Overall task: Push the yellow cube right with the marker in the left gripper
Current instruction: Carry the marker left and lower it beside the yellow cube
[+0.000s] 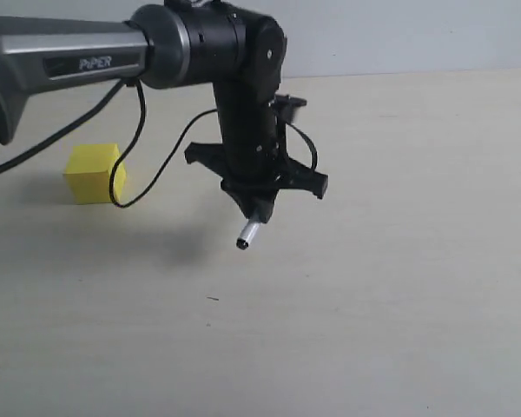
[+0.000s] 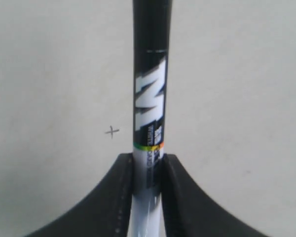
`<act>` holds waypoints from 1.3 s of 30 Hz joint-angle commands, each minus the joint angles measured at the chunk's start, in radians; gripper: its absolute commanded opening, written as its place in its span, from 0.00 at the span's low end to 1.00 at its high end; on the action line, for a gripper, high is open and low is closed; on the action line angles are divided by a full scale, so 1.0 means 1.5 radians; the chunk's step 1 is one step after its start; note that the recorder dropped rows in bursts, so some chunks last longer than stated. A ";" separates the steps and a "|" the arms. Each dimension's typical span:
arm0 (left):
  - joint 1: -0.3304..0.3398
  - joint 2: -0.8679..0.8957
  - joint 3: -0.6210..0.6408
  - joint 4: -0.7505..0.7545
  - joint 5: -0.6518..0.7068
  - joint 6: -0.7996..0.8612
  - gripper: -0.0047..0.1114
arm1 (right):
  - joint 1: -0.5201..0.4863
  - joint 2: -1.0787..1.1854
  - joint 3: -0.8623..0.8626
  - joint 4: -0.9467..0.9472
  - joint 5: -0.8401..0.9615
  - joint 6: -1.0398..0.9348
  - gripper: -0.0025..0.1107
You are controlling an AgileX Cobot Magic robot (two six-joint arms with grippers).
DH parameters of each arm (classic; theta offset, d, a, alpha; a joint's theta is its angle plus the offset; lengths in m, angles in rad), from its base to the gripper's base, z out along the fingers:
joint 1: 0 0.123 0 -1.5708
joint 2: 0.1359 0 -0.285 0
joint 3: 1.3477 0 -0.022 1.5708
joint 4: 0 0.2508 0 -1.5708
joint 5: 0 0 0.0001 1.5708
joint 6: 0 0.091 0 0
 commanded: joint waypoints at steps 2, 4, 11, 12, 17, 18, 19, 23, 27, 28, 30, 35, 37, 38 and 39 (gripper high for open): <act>-0.003 -0.071 -0.023 0.069 0.026 0.103 0.04 | -0.004 -0.004 0.004 -0.001 -0.001 -0.002 0.02; -0.003 -0.090 -0.023 0.088 0.026 0.136 0.04 | -0.004 -0.004 0.004 -0.001 -0.001 -0.002 0.02; 0.005 -0.134 -0.014 0.106 0.026 0.229 0.04 | -0.004 -0.004 0.004 -0.001 -0.001 -0.002 0.02; 0.005 -0.137 -0.014 0.106 0.026 0.240 0.04 | -0.004 -0.004 0.004 -0.001 -0.001 -0.002 0.02; 0.015 -0.161 -0.004 0.114 0.026 0.286 0.04 | -0.004 -0.004 0.004 -0.001 -0.001 -0.002 0.02; 0.018 -0.170 0.006 0.116 0.026 0.300 0.04 | -0.004 -0.004 0.004 -0.001 -0.001 -0.002 0.02; 0.023 -0.177 0.016 0.121 0.026 0.313 0.04 | -0.004 -0.004 0.004 -0.001 -0.001 -0.002 0.02; 0.052 -0.226 0.080 0.143 0.026 0.347 0.04 | -0.004 -0.004 0.004 -0.001 -0.001 -0.002 0.02; 0.099 -0.280 0.146 0.152 0.026 0.368 0.04 | -0.004 -0.004 0.004 -0.001 -0.001 -0.002 0.02; 0.115 -0.295 0.163 0.154 0.026 0.375 0.04 | -0.004 -0.004 0.004 -0.001 -0.001 -0.002 0.02; 0.143 -0.321 0.189 0.156 0.026 0.387 0.04 | -0.004 -0.004 0.004 -0.001 -0.001 -0.002 0.02; 0.202 -0.362 0.240 0.222 0.026 0.414 0.04 | -0.004 -0.004 0.004 -0.001 -0.001 -0.002 0.02; 0.217 -0.366 0.251 0.257 0.026 0.414 0.04 | -0.004 -0.004 0.004 -0.001 -0.001 -0.002 0.02; 0.221 -0.366 0.254 0.265 0.026 0.414 0.04 | -0.004 -0.004 0.004 -0.001 -0.001 -0.002 0.02; 0.225 -0.366 0.258 0.273 0.026 0.414 0.04 | -0.004 -0.004 0.004 -0.001 -0.001 -0.002 0.02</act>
